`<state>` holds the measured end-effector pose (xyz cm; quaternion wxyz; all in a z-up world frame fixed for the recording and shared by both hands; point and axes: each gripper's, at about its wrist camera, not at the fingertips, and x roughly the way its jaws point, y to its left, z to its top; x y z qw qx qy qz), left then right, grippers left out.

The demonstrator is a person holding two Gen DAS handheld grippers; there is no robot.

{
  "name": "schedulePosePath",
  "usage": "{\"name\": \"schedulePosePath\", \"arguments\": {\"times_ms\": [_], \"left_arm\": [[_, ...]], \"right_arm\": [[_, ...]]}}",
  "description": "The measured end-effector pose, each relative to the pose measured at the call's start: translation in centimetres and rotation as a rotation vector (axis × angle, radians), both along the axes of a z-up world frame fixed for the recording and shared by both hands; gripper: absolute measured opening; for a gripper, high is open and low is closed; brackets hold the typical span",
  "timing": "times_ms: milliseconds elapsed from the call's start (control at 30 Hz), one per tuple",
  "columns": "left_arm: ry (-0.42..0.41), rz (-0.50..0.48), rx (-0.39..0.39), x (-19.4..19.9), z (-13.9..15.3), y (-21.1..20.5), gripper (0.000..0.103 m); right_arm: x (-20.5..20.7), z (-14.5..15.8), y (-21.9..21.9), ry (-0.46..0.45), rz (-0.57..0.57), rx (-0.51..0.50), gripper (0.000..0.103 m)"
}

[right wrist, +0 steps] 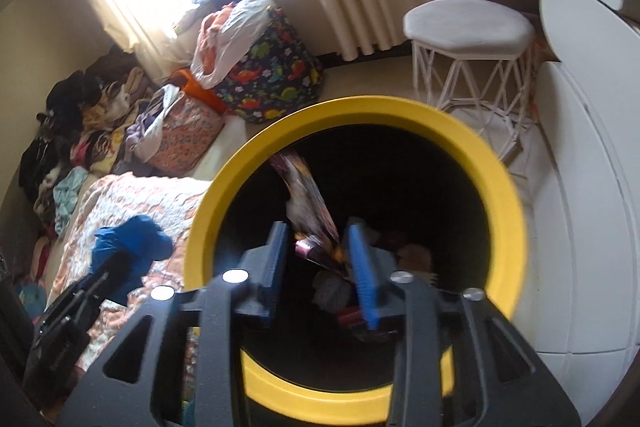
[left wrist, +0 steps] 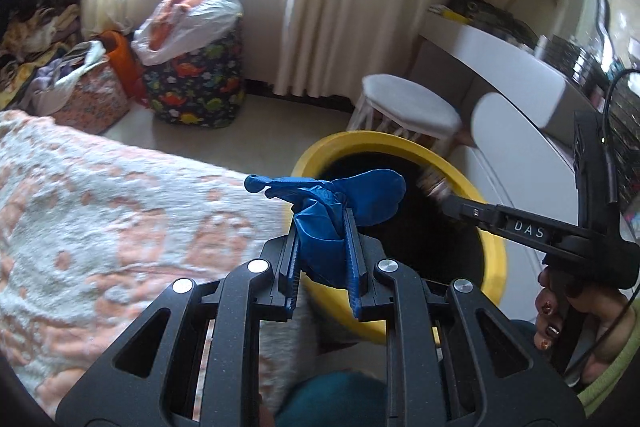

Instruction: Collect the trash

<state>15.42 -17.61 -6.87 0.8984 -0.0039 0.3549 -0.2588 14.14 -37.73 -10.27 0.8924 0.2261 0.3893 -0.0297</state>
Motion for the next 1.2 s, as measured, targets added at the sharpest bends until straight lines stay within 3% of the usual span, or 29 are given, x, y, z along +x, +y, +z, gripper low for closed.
{"name": "schedulePosePath", "arguments": {"times_ms": [133, 200, 367, 500, 567, 667, 1000, 1200], "left_arm": [[0.012, -0.048, 0.047, 0.1, -1.0, -2.9, 0.017], [0.025, -0.067, 0.049, 0.1, -1.3, -3.5, 0.026], [-0.01, -0.06, 0.034, -0.9, -0.6, -2.8, 0.064], [-0.036, -0.032, 0.018, -2.0, 0.1, -1.4, 0.075], [-0.06, -0.014, 0.013, -2.8, 0.5, -0.4, 0.084], [-0.087, 0.015, 0.008, -3.7, 1.1, 0.9, 0.092], [-0.178, 0.137, -0.015, -7.4, 3.4, 5.9, 0.092], [-0.218, 0.202, 0.001, -9.1, 4.3, 7.7, 0.092]], "right_arm": [[-1.5, 0.9, -1.4, -0.021, -0.046, -0.01, 0.052], [-2.5, 1.5, -1.8, -0.048, -0.053, -0.009, 0.054], [-5.0, 2.7, -1.7, -0.137, -0.06, -0.062, 0.067], [-6.5, 4.1, -0.5, -0.232, -0.045, -0.104, 0.073], [-7.7, 5.2, 0.7, -0.293, -0.028, -0.167, 0.087], [-9.7, 6.3, 2.1, -0.382, -0.028, -0.215, 0.096], [-13.1, 6.8, 4.2, -0.519, -0.064, -0.282, 0.096], [-13.7, 6.7, 6.3, -0.544, -0.018, -0.291, 0.096]]}}
